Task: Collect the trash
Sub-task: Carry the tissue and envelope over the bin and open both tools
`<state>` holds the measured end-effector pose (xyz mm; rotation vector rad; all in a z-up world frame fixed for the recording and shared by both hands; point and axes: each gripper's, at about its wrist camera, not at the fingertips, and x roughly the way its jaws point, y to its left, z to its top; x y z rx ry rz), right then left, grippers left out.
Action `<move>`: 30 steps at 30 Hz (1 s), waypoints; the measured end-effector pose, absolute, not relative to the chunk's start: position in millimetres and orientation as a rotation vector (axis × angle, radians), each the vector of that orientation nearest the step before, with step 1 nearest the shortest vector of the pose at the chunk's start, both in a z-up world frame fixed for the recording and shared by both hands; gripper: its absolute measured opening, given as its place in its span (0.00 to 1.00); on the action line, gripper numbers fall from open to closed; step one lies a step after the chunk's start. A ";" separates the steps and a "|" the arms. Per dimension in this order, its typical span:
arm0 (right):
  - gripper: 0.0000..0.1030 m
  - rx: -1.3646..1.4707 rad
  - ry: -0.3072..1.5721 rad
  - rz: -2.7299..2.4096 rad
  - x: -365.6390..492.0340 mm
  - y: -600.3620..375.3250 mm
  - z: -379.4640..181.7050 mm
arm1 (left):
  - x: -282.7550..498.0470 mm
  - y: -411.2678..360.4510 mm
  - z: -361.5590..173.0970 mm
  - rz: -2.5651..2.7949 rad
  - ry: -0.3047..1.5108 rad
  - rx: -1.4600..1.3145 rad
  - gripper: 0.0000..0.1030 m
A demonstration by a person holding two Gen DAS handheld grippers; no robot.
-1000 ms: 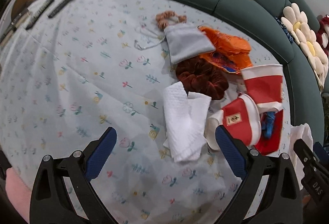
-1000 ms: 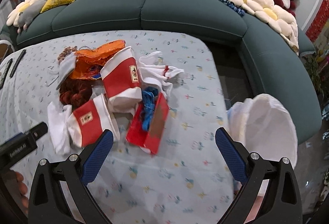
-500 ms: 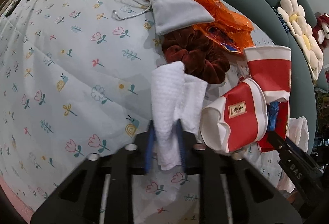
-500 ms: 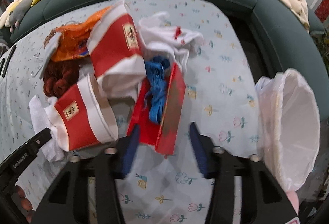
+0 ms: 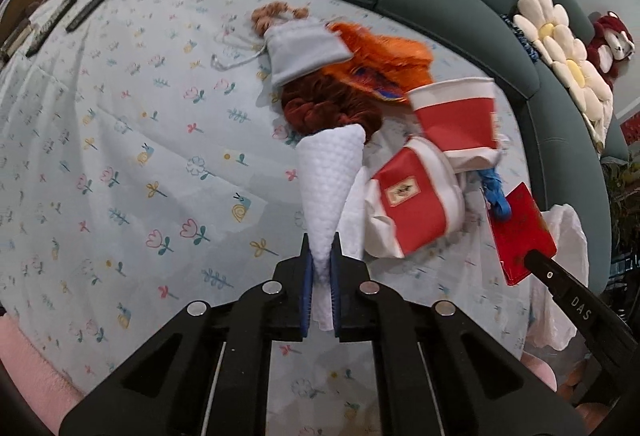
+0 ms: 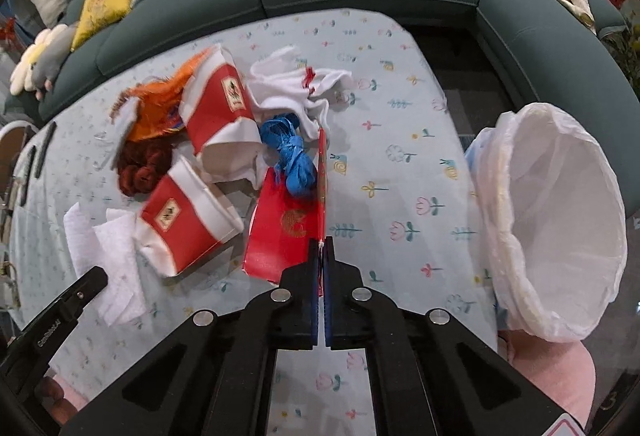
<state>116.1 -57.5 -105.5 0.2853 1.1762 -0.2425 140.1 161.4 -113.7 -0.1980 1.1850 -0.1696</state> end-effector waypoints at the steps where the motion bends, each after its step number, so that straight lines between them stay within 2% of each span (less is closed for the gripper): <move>1: 0.01 0.287 1.167 -0.237 114.9 -59.3 -100.8 | 136.9 160.1 -108.7 -0.175 1.174 -0.195 0.07; 15: 0.01 0.311 0.931 -0.200 73.2 -77.8 -3.7 | 106.5 105.4 -21.2 -0.303 1.009 -0.156 0.07; 23: 0.01 0.336 0.807 -0.251 36.5 -116.2 42.0 | 84.3 35.4 20.2 -0.471 0.926 -0.097 0.07; 30: 0.02 0.360 0.752 -0.332 1.5 -164.2 55.7 | 64.1 -30.7 38.4 -0.613 0.895 -0.060 0.07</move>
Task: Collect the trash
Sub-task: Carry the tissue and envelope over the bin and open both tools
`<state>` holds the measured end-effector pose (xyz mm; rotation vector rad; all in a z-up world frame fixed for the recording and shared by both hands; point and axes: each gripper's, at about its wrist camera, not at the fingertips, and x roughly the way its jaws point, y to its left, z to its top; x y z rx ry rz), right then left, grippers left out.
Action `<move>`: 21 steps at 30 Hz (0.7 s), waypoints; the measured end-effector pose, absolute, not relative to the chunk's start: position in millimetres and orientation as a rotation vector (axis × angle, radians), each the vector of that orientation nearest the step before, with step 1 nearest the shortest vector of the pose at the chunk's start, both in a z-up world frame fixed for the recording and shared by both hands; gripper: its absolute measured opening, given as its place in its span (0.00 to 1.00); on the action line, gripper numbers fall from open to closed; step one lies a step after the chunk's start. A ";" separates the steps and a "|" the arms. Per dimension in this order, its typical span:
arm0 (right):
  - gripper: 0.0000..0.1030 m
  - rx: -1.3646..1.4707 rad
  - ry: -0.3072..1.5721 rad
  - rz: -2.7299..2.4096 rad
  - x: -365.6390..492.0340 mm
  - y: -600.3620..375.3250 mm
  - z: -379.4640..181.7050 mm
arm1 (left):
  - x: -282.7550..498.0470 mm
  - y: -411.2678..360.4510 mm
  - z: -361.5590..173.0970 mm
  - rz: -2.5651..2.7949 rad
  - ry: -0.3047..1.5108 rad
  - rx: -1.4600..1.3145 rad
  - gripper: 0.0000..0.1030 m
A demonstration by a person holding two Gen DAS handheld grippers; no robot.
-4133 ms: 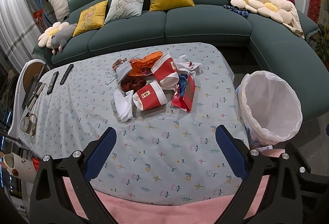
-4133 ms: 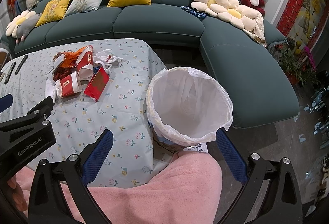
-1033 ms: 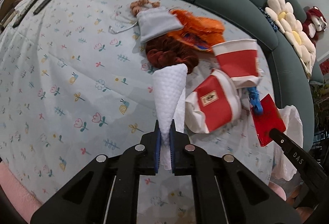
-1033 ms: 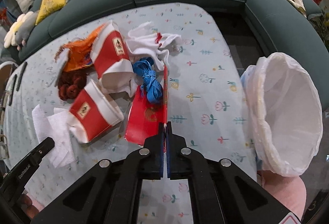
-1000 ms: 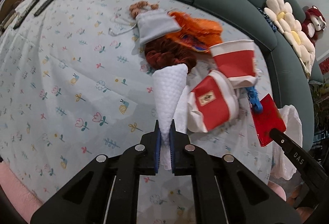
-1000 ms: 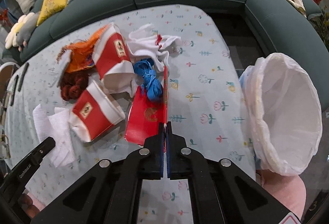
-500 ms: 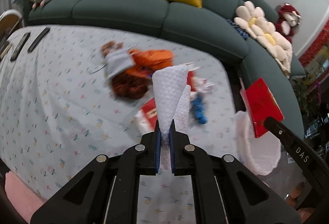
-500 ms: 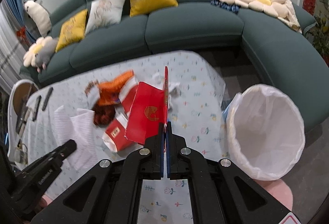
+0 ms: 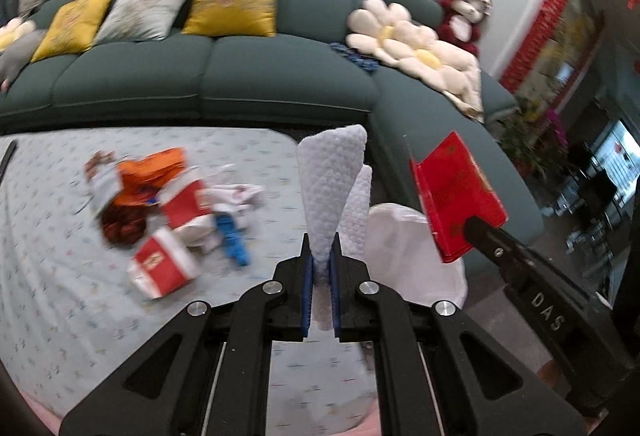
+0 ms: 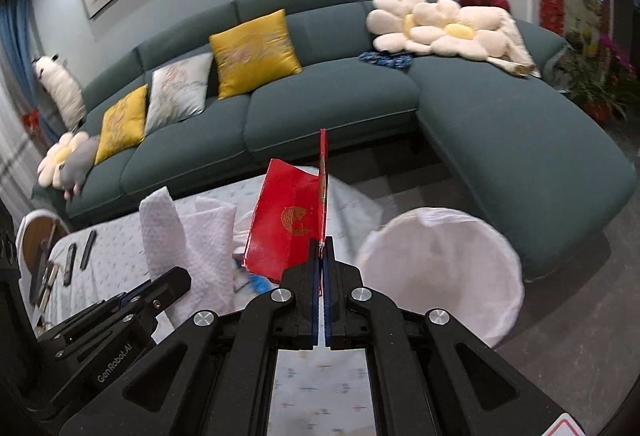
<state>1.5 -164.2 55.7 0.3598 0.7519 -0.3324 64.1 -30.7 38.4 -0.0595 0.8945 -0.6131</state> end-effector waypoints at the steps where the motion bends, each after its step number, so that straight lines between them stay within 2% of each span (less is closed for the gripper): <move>1: 0.01 0.366 0.747 -0.348 -3.8 -172.8 55.6 | 60.6 -43.2 39.3 -0.637 0.895 -0.053 0.07; 10: 0.02 0.448 0.748 -0.461 -37.7 -243.6 38.9 | 41.0 -128.1 26.7 -0.776 0.915 0.024 0.07; 20: 0.03 0.483 0.782 -0.517 -37.9 -289.6 12.4 | 43.4 -182.7 4.8 -0.818 0.959 0.066 0.08; 21: 0.05 0.487 0.786 -0.519 -36.2 -292.6 9.8 | 44.7 -185.4 2.9 -0.815 0.962 0.069 0.11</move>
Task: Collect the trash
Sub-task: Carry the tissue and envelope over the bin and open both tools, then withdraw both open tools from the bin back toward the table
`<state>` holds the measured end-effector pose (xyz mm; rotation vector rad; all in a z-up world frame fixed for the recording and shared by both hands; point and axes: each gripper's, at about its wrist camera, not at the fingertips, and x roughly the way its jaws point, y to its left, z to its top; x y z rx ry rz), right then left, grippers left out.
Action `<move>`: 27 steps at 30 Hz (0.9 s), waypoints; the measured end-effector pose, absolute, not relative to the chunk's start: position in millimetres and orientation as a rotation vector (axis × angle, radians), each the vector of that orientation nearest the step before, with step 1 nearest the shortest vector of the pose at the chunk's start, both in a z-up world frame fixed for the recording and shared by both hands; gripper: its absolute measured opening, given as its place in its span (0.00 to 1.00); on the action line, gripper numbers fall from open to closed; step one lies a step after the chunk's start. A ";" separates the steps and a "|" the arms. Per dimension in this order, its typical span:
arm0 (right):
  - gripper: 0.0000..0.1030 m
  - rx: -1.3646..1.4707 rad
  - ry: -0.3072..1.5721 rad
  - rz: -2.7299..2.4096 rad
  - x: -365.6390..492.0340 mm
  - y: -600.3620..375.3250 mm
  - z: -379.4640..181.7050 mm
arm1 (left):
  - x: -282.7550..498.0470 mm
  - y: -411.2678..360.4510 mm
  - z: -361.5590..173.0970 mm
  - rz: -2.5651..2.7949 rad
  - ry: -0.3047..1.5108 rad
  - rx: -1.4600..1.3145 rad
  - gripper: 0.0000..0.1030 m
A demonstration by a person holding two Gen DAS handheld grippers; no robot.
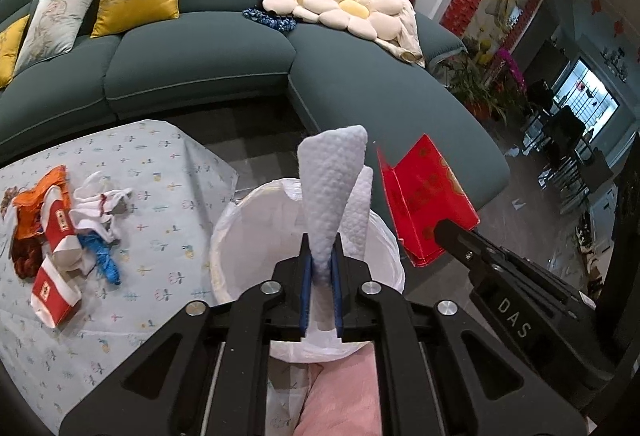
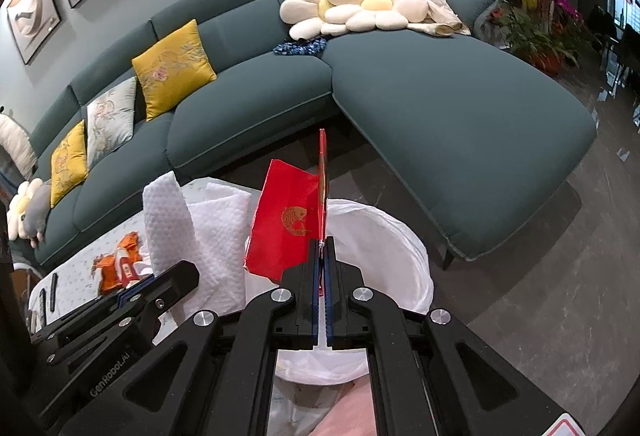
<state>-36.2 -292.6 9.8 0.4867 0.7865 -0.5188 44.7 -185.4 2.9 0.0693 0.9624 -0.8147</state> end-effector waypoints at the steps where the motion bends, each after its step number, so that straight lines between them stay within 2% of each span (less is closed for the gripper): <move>1: 0.09 0.490 0.788 -0.517 -36.4 -293.5 8.2 | 45.8 -187.6 1.1 -0.811 0.967 0.072 0.19; 2: 0.11 0.491 0.785 -0.522 -34.8 -295.6 7.9 | 47.5 -189.2 -1.1 -0.804 0.976 0.070 0.25; 3: 0.13 0.490 0.782 -0.527 -34.8 -296.5 7.4 | 48.5 -190.1 -2.1 -0.796 0.979 0.065 0.36; 4: 0.20 0.488 0.779 -0.529 -34.2 -297.5 7.2 | 49.1 -189.5 -2.7 -0.784 0.975 0.054 0.42; 5: 0.27 0.486 0.777 -0.535 -34.8 -298.2 6.7 | 50.0 -189.0 -2.7 -0.775 0.971 0.051 0.43; 10: 0.42 0.485 0.765 -0.562 -34.8 -300.1 7.6 | 58.4 -185.5 -6.4 -0.747 0.985 0.044 0.52; 22: 0.54 0.426 0.758 -0.550 -26.6 -274.5 21.3 | 68.6 -146.4 1.0 -0.684 0.979 -0.031 0.54; 27: 0.56 0.395 0.759 -0.526 -21.3 -255.1 27.5 | 73.6 -120.6 5.4 -0.634 0.969 -0.068 0.62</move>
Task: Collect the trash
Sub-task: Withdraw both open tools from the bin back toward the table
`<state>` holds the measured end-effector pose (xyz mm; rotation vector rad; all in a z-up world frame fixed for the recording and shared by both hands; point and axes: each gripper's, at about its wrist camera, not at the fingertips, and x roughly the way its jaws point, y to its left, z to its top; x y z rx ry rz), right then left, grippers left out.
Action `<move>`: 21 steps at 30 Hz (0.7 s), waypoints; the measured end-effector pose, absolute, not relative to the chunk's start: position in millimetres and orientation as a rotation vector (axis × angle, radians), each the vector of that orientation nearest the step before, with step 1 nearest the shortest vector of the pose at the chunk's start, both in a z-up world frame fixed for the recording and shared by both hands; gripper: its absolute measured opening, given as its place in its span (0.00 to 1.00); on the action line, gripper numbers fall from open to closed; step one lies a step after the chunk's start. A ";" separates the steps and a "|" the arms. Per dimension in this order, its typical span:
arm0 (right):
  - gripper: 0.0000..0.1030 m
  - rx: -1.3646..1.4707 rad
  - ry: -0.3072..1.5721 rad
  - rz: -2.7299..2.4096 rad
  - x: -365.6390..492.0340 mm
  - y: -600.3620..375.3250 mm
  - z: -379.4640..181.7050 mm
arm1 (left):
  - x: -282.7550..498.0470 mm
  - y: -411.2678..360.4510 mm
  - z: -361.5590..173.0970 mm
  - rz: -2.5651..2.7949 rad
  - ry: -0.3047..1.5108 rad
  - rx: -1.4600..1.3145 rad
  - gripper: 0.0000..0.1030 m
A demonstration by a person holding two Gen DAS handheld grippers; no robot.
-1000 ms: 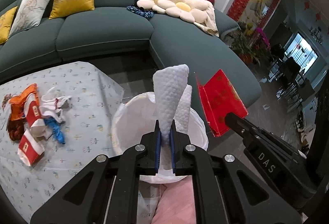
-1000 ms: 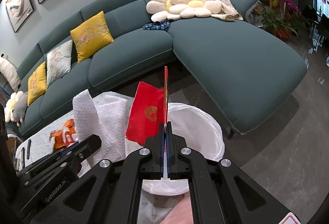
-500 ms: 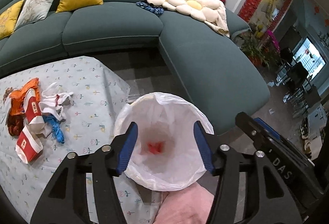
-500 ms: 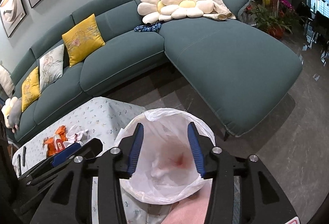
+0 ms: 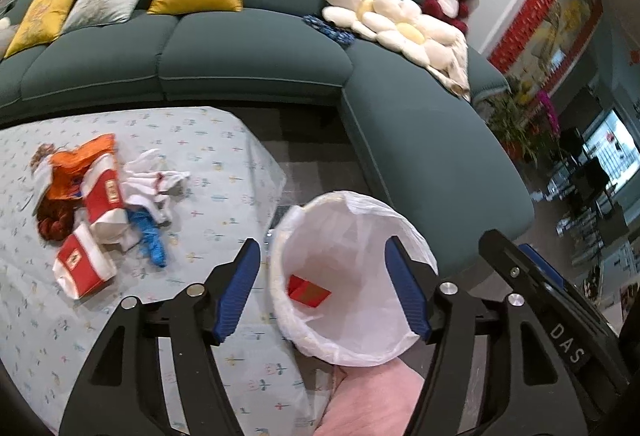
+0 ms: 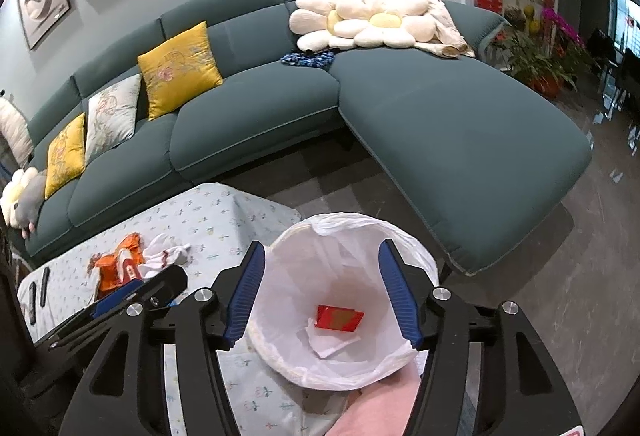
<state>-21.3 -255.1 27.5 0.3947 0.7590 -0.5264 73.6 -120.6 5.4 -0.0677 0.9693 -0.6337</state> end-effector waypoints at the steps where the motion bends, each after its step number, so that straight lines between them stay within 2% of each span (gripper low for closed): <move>1: 0.57 0.389 0.761 -0.522 -19.5 -252.0 28.5 | 74.8 -114.9 5.6 -0.624 0.972 -0.077 0.65; 8: 0.61 0.355 0.778 -0.475 -6.9 -220.5 29.7 | 84.5 -69.7 3.8 -0.521 0.969 -0.135 0.72; 13: 0.63 0.323 0.794 -0.435 4.3 -194.8 29.5 | 92.4 -33.2 -1.1 -0.438 0.967 -0.170 0.82; 21: 0.65 0.300 0.833 -0.379 22.2 -159.3 16.9 | 105.8 21.8 -21.6 -0.304 1.002 -0.234 0.87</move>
